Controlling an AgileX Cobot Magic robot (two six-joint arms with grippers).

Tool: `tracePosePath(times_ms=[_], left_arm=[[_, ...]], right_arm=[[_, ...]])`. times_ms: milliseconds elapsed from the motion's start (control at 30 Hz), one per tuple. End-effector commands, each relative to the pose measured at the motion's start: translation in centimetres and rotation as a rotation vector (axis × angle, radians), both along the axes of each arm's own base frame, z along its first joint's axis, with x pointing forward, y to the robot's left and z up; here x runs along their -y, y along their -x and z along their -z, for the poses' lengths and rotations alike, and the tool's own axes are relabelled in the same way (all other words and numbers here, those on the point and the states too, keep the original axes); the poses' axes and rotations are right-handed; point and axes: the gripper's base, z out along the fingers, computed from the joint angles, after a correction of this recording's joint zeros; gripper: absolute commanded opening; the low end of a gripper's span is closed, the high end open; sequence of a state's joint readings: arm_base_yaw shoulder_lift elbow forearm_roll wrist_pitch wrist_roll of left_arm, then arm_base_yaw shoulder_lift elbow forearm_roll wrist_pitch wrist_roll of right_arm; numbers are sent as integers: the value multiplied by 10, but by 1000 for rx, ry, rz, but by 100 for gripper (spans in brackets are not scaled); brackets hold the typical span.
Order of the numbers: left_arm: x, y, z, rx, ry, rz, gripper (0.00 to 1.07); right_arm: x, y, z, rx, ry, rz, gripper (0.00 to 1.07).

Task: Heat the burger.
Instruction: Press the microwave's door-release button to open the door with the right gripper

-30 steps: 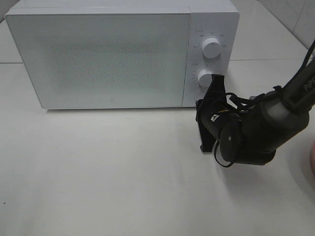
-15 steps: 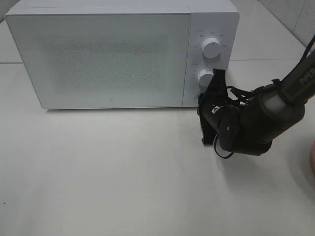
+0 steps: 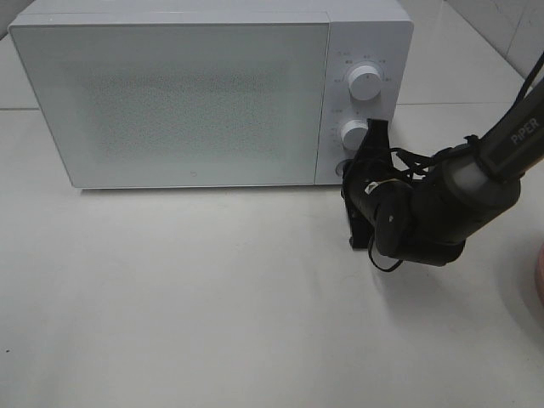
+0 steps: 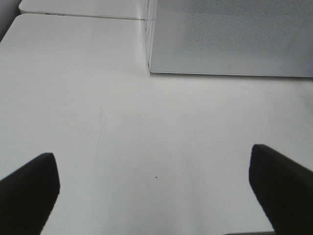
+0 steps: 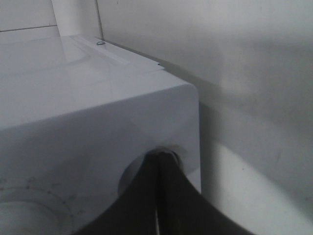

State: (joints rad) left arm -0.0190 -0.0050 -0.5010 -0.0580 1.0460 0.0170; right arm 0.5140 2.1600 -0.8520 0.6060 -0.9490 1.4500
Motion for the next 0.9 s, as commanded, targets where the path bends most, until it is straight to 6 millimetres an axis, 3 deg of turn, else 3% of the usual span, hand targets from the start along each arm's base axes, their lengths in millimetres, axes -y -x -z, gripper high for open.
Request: tracePosePath(times_ms=[33,433,767,900], left_arm=[[0,3,1,29,-1,4,98],[0,3,1,29,-1,4,98],[0,3,1,29,-1,4,98],[0,3,1,29,-1,4,98]], right_arm=[[-2,-19,-20,136,-13,25,0],[4,-44,-38,207,16,30,0],[3,-43,-42,223,22,10,0],[3,-32,-32,170,25,-10,0]])
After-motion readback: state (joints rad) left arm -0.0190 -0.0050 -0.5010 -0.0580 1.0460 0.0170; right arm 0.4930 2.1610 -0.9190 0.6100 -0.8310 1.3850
